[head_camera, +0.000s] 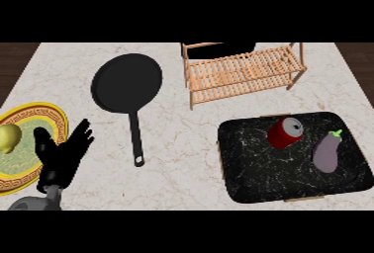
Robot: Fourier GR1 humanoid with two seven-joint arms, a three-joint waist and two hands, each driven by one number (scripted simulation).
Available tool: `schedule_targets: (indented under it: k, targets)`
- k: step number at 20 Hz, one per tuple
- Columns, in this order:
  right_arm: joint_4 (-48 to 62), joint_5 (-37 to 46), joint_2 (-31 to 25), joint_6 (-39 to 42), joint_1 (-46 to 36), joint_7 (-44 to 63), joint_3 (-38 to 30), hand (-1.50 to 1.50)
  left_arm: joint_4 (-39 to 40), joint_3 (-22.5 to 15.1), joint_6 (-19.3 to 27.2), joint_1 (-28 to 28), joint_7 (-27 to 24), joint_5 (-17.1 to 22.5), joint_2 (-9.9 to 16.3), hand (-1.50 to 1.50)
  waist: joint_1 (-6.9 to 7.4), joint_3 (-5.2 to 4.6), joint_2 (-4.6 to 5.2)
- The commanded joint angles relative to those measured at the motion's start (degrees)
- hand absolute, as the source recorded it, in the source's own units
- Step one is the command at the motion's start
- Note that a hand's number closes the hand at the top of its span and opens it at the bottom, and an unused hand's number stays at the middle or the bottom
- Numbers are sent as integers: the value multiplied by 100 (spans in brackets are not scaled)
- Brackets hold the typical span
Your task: Pick the can from the tray and place it in the tiered shelf
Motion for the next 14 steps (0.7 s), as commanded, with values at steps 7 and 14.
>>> schedule_targets:
  k: [7,14]
  targets:
    - [-2666,916,-200,91,1014,2350,618,-150,38,24,-151,-48,73,-155,-118,0,41,-6,10]
    - [-3545,2226,-255,-679,-298,5426,1261,-150,-127,-46,-33,57,133,-326,-263,0,178,-7,25]
